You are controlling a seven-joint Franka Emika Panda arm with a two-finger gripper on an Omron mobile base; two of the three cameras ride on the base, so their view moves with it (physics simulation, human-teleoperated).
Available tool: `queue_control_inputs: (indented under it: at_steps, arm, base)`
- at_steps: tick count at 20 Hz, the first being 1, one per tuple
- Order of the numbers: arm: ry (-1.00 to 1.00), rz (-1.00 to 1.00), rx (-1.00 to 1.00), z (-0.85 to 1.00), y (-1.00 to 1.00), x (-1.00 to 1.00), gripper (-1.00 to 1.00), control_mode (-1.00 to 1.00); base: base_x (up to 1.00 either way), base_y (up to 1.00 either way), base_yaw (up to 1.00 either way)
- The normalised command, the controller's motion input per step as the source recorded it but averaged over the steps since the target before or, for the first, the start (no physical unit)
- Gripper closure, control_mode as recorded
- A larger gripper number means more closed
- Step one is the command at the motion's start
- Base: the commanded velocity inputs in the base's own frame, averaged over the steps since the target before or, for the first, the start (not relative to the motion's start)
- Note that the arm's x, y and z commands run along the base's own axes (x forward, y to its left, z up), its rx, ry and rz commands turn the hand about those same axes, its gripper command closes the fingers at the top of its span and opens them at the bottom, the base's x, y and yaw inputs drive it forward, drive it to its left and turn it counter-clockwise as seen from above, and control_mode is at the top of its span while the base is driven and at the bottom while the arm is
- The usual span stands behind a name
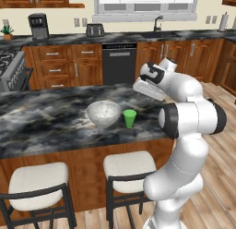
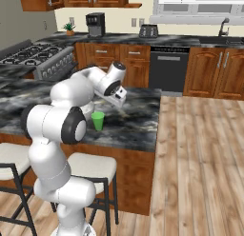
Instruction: Place the cup inside the bowl on the dining table and move the bowl to any counter.
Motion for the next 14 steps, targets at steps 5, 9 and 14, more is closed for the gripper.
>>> queue_control_inputs:
  at_steps: [5, 9, 14]
  arm:
    - [0.00, 0.00, 0.00, -0.23, 0.00, 0.00, -1.00, -1.00]
    - [0.00, 0.00, 0.00, -0.25, 0.00, 0.01, -1.00, -1.00]
    - [0.00, 0.00, 0.00, -0.22, 0.00, 0.06, -1.00, -1.00]
  base:
    - [0.00, 0.00, 0.00]
    - [0.00, 0.00, 0.00]
    - [0.00, 0.00, 0.00]
